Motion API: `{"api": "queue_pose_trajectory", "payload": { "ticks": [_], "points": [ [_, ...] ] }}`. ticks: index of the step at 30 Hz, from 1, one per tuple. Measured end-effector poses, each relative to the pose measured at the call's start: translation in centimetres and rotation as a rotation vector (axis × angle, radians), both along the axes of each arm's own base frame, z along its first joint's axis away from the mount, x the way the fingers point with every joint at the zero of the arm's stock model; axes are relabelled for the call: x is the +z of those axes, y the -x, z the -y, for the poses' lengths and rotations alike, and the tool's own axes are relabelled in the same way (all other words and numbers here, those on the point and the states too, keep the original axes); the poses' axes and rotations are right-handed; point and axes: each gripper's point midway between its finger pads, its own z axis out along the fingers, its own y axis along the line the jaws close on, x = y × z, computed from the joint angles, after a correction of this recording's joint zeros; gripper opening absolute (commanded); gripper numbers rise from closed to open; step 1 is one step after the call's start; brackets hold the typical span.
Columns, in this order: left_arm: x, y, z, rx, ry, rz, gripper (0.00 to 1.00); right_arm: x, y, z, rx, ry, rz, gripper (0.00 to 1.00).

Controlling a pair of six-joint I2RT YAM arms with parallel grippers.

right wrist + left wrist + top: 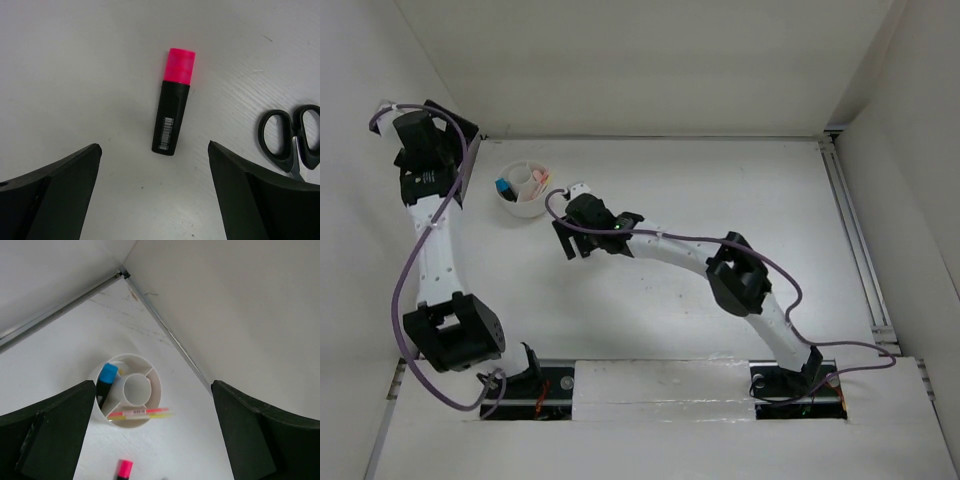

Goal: Sort the stationery into containers
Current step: Pick up the pen from the center of the board.

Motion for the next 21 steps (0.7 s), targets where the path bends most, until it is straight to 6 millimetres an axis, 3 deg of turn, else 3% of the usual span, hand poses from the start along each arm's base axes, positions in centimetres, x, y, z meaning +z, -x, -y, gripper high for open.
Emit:
{"api": "queue_pose_trajectory", "payload": {
  "ticks": [4,7,10,12,15,19,21],
  "points": [
    [-0.4,4.6,-0.2,0.030,0.047,-0.024,1.00,-3.1,-1.3,-1.2,-0.011,0.073,-0.017,0.83],
    [-3.3,7.8,-0.7,0.055,0.086,-0.060,1.00,-5.4,-1.7,-1.5,-0.019,0.126,-0.038,0.77],
    [-5.9,8.9,0.3,0.011,0.123,-0.101,1.00,-6.6,-2.4,-1.4,-0.035,0.168,-0.030,0.67],
    [-6.8,8.9,1.1,-0.030,0.139,-0.114,1.00,-6.7,-2.3,-1.2,-0.036,0.178,-0.034,0.31],
    [-6.8,8.6,2.2,-0.097,0.143,-0.103,1.00,-6.9,-2.2,-1.1,-0.043,0.169,-0.037,0.00],
    [-7.3,8.3,3.9,-0.206,0.146,-0.081,1.00,-6.7,-1.2,0.2,-0.055,0.157,-0.049,0.00],
    [-8.8,8.5,5.5,-0.281,0.168,-0.091,1.00,-6.7,0.3,2.3,-0.057,0.166,-0.068,0.00]
  ]
}}
